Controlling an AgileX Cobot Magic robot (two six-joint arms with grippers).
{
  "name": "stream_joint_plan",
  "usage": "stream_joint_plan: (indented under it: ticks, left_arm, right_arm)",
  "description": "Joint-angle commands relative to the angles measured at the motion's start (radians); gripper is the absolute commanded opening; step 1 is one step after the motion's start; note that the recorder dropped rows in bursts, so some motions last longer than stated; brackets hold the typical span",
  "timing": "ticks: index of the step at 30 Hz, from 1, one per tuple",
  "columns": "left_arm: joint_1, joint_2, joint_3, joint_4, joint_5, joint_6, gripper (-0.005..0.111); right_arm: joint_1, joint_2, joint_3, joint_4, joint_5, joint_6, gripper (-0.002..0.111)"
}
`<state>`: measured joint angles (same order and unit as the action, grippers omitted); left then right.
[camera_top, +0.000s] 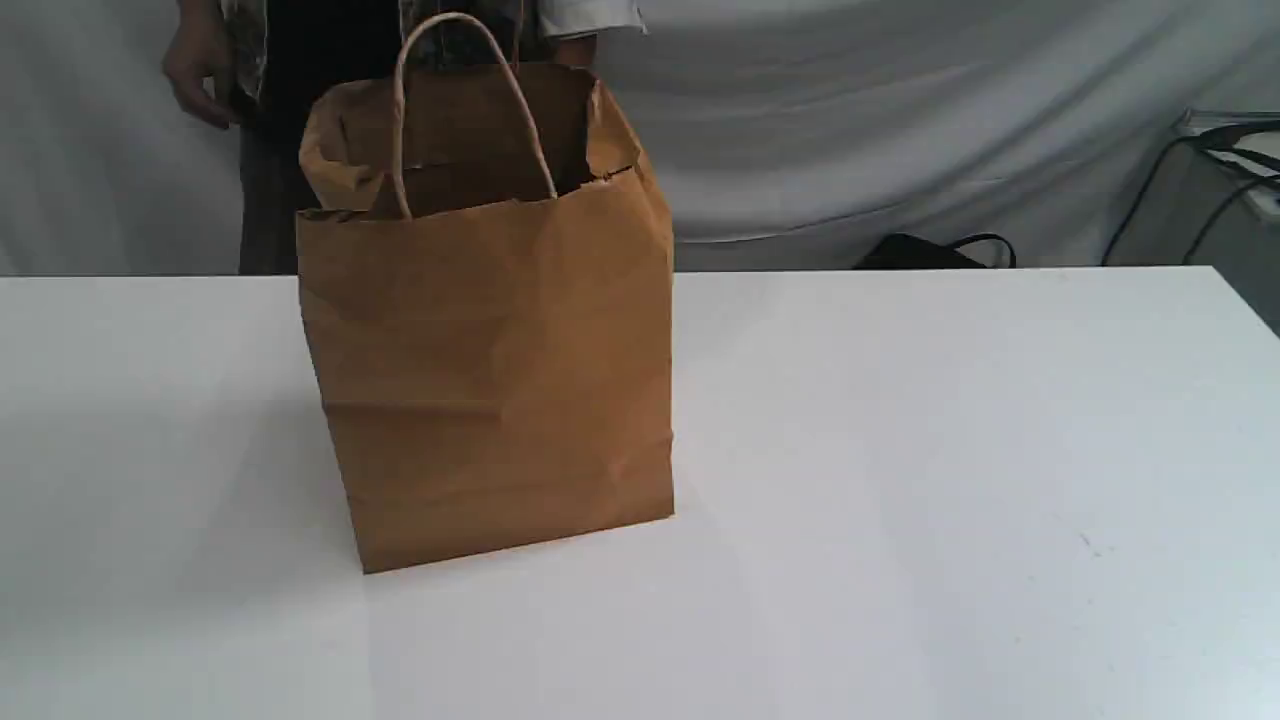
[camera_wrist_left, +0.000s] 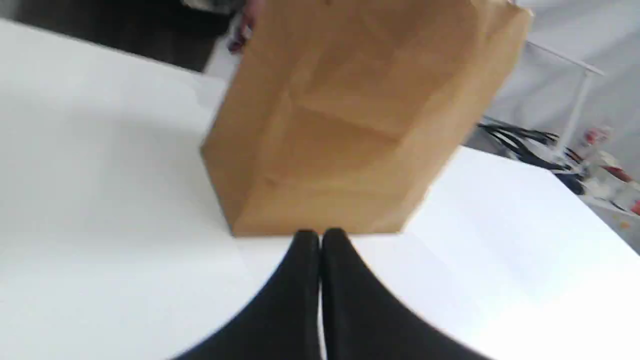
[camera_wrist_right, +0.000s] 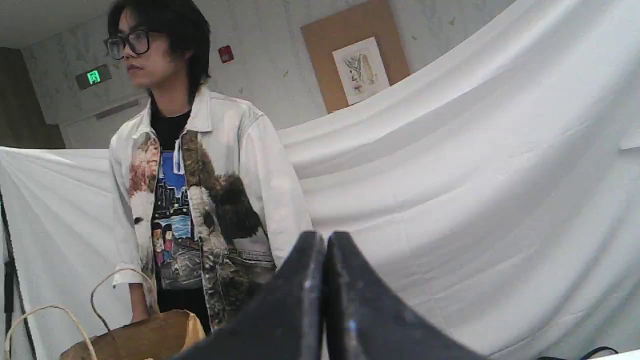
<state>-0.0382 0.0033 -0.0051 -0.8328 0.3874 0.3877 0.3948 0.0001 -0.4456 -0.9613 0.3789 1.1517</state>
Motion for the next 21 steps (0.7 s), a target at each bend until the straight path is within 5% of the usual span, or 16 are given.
stream_joint_plan:
  ticks: [1,8,21]
  left_arm:
    - [-0.001,-0.003,0.005,-0.058,0.036,0.022,0.000]
    - [-0.001,-0.003,0.005,0.072,-0.286,0.068,0.000]
    - [-0.039,-0.003,0.005,0.086,-0.259,0.062,0.000]
  right_arm:
    - [0.002,0.000,0.006,-0.016,-0.037,0.008,0.000]
    - [0.002,0.000,0.006,-0.004,-0.063,0.008,0.000]
    - [0.002,0.000,0.006,0.010,-0.078,0.004,0.000]
